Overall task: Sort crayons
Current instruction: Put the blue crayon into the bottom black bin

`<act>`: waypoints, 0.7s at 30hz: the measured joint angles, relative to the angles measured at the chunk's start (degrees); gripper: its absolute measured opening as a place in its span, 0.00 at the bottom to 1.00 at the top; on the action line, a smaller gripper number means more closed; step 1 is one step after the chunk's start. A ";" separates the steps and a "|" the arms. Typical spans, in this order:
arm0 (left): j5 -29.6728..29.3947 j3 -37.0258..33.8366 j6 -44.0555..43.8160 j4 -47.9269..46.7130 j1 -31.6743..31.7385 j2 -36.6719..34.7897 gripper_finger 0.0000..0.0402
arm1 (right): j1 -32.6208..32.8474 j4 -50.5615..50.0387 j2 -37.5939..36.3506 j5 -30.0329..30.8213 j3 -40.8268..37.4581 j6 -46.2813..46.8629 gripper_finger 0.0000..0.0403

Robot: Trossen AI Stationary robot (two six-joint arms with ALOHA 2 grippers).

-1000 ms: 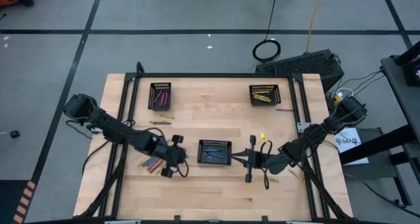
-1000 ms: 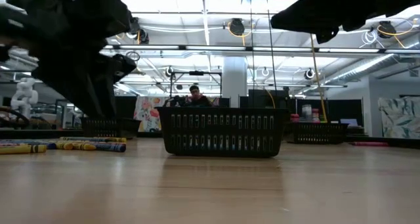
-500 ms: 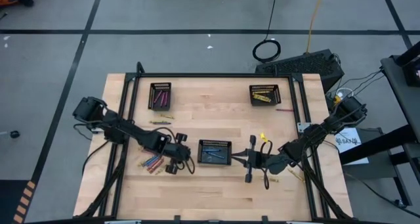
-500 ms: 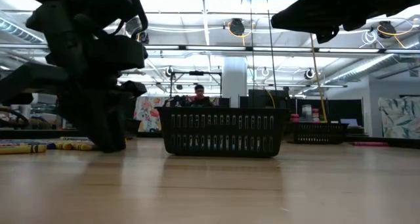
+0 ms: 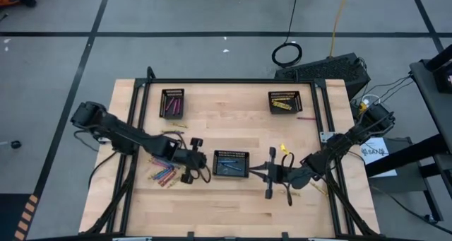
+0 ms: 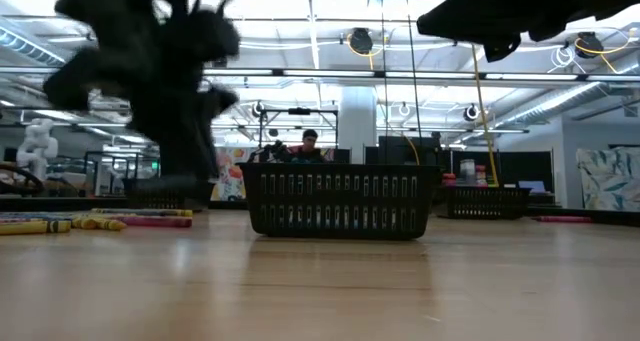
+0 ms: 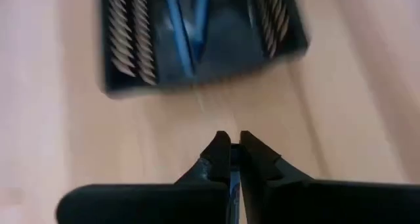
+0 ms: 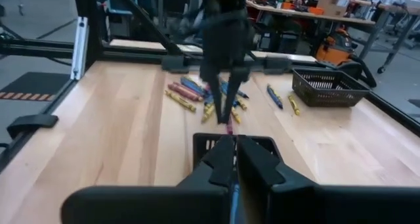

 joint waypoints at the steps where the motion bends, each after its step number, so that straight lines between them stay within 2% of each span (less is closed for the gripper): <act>1: -0.72 0.58 -0.02 -1.90 -0.03 -1.35 0.01 | 0.32 0.47 0.00 0.08 0.00 -0.53 0.02; 5: -2.74 2.37 -0.44 -2.92 -0.07 -7.33 0.00 | 1.88 2.16 -1.41 0.56 0.00 -3.20 0.02; 7: -2.42 2.46 -0.52 1.94 -0.08 -9.46 0.00 | 3.23 2.14 -2.92 3.27 0.04 -4.43 0.02; 10: 1.09 1.91 -0.47 14.33 -0.09 -9.57 0.01 | 5.48 2.23 -5.64 7.50 0.04 -7.36 0.02; 13: 3.95 1.79 0.40 27.16 -0.08 -6.05 0.01 | 7.73 2.54 -8.53 10.49 0.04 -10.19 0.02; 17: 3.18 1.44 5.95 35.01 0.46 1.12 0.00 | 9.82 3.24 -10.62 10.68 0.04 -12.44 0.02; 19: 2.38 1.88 6.79 35.97 0.90 2.91 0.00 | 10.37 3.46 -10.93 10.66 0.04 -12.56 0.02; 21: 2.18 2.97 6.71 33.08 0.94 3.27 0.00 | 10.85 3.41 -10.88 10.66 0.04 -12.54 0.02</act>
